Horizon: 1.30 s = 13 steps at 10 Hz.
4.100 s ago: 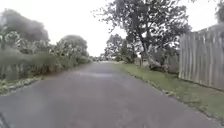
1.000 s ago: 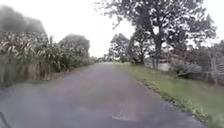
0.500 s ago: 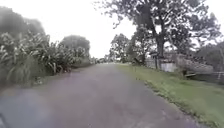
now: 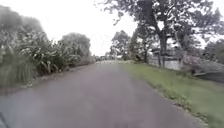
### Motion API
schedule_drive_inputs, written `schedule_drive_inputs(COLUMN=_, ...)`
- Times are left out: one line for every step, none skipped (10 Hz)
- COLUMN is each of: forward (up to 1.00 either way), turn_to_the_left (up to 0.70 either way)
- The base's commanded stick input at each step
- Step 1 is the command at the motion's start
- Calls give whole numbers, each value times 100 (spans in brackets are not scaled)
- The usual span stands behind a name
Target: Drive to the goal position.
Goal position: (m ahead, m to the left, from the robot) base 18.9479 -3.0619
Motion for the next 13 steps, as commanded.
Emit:
schedule_drive_inputs(forward=100, turn_to_the_left=0)
schedule_drive_inputs(forward=100, turn_to_the_left=0)
schedule_drive_inputs(forward=100, turn_to_the_left=0)
schedule_drive_inputs(forward=100, turn_to_the_left=0)
schedule_drive_inputs(forward=100, turn_to_the_left=0)
schedule_drive_inputs(forward=100, turn_to_the_left=0)
schedule_drive_inputs(forward=100, turn_to_the_left=0)
schedule_drive_inputs(forward=100, turn_to_the_left=0)
schedule_drive_inputs(forward=100, turn_to_the_left=0)
schedule_drive_inputs(forward=100, turn_to_the_left=0)
schedule_drive_inputs(forward=100, turn_to_the_left=0)
schedule_drive_inputs(forward=100, turn_to_the_left=0)
schedule_drive_inputs(forward=100, turn_to_the_left=0)
